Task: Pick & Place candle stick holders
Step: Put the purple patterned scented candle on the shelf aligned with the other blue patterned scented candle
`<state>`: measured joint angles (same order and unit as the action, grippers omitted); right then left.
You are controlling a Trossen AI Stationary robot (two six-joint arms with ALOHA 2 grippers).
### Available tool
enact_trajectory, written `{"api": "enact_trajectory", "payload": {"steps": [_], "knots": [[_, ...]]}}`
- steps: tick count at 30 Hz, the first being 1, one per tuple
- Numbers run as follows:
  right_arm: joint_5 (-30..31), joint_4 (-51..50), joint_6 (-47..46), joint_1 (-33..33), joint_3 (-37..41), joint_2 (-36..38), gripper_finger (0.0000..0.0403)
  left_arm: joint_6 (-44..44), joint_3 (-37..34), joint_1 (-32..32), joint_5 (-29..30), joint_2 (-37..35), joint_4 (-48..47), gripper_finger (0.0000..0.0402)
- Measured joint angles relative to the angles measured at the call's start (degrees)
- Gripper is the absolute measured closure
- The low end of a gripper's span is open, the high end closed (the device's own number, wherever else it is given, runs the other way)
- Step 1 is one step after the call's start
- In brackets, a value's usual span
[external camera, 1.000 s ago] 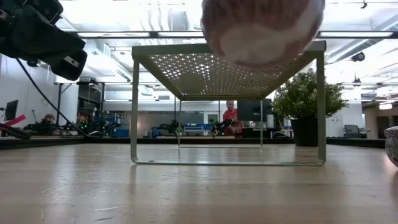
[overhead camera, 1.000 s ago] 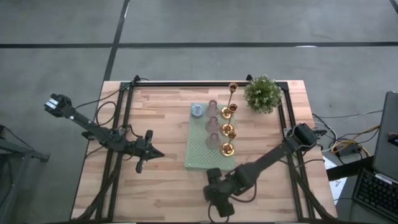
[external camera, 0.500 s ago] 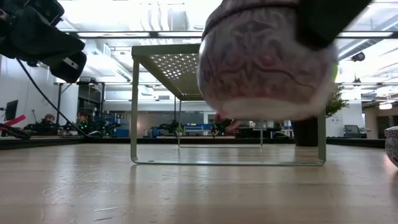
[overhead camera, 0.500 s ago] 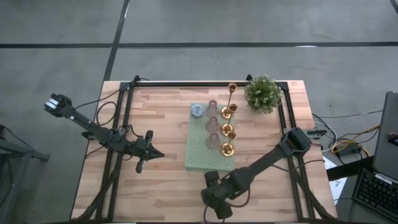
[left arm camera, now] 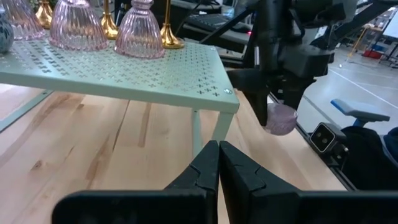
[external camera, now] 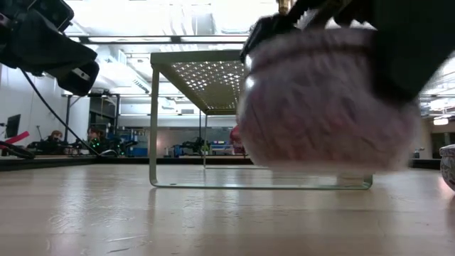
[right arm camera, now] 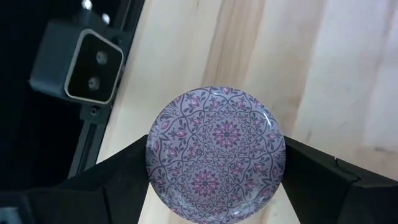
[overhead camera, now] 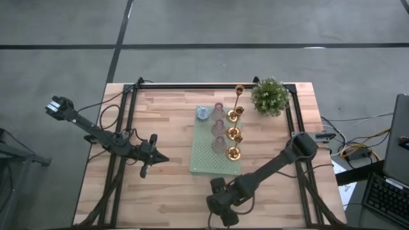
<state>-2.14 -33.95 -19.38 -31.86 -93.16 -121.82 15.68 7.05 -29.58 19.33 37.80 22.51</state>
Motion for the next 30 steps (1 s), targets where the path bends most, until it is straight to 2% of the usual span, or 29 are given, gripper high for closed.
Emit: {"api": "enact_trajectory", "payload": {"steps": [8,20,26,30], "knots": [[-1.78,0.5,-0.78,0.04,0.04,-0.41,0.0095,1.39,0.0,0.0,-0.28,0.24,-0.12,0.0386],[-2.28,0.34,-1.06,0.2,0.04,-0.38,0.0043,2.04,-0.74,0.01,-0.24,0.24,-0.34,0.0386],[-2.26,-5.78,-0.36,0.26,-3.5,0.72,0.0047,3.16,-0.75,0.0,0.27,0.27,0.86,0.0384],[-1.86,-11.1,-1.05,0.04,-6.6,0.75,0.0055,3.96,0.38,-0.02,0.31,0.81,2.6,0.0358]]}}
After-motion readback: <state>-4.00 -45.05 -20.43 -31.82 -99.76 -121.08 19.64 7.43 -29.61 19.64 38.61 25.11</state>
